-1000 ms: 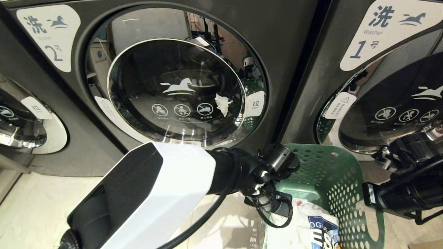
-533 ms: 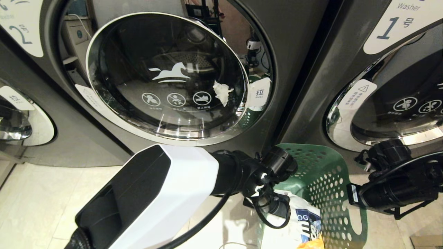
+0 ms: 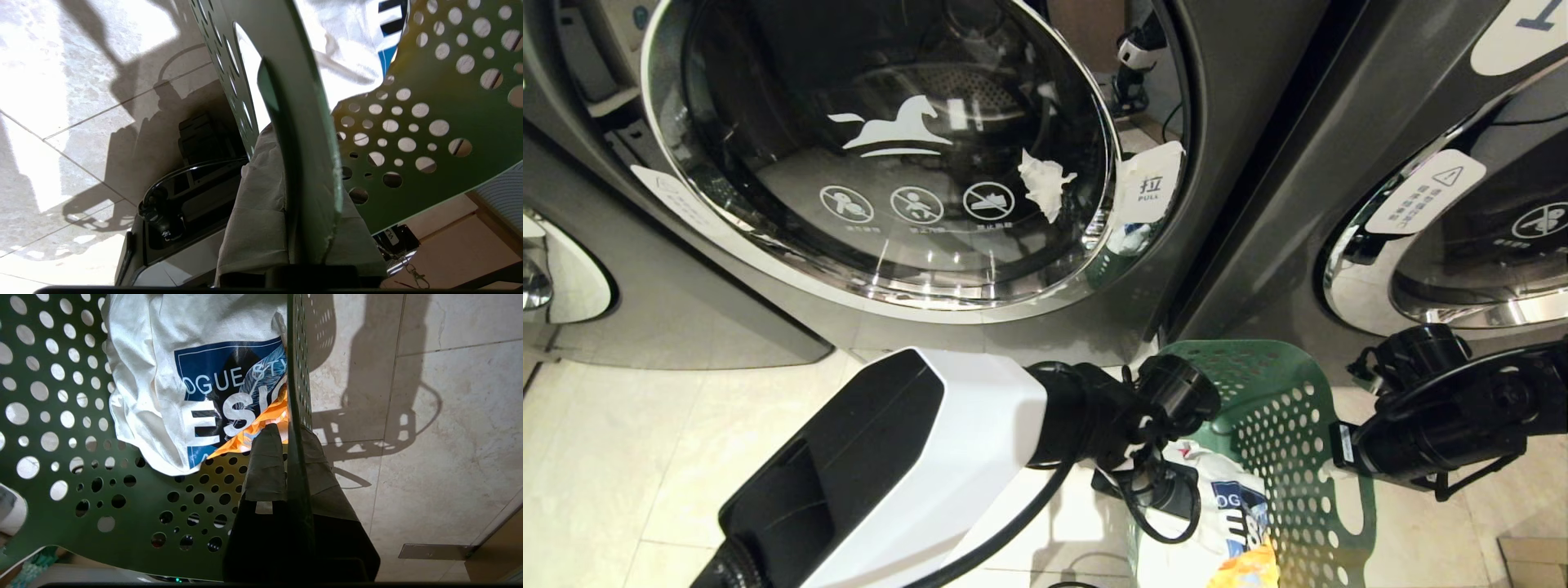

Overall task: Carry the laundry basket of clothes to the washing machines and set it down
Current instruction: Pick up the clothes basket and put it beside the washing machine

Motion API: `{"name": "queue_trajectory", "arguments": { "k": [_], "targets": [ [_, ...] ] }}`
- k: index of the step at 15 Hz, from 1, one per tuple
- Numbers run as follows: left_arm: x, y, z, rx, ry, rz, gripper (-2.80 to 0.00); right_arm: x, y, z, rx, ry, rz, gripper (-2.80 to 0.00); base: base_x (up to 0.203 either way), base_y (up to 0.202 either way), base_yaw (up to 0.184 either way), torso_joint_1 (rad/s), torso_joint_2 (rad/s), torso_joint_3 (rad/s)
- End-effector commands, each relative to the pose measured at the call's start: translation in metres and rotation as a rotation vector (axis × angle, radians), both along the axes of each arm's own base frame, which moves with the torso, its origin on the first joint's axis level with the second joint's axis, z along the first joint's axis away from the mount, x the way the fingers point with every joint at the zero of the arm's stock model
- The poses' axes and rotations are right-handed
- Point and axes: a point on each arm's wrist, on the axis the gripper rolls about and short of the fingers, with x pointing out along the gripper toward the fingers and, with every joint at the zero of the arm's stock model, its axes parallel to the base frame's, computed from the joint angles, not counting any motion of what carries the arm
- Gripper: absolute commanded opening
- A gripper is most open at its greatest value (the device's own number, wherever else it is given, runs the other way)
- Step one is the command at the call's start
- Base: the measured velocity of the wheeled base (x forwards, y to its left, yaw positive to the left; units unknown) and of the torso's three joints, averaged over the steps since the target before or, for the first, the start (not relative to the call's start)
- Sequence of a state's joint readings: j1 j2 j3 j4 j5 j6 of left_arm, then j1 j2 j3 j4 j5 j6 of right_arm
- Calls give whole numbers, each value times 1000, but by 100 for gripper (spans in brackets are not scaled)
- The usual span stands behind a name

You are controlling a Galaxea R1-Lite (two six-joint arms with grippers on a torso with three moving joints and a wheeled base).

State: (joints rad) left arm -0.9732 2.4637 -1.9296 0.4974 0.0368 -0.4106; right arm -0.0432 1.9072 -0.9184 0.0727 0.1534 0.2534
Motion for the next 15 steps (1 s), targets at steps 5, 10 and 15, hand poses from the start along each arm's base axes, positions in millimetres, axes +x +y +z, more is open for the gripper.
{"name": "queue_trajectory", "arguments": {
  "k": [5,10,15],
  "targets": [
    [1,-1,-4,3,-3,8,-280,16,-8,-5,-19,-8,10,-280,0,0,0,1,0,-186],
    [5,-5,-12,27,-74,51,-280,15,-9,-6,-19,-3,6,-280,0,0,0,-2,-2,-26],
    [5,-6,-15,34,-81,42,-280,12,-9,-7,-19,6,4,-280,-12,0,-2,0,1,0]
  ]
}}
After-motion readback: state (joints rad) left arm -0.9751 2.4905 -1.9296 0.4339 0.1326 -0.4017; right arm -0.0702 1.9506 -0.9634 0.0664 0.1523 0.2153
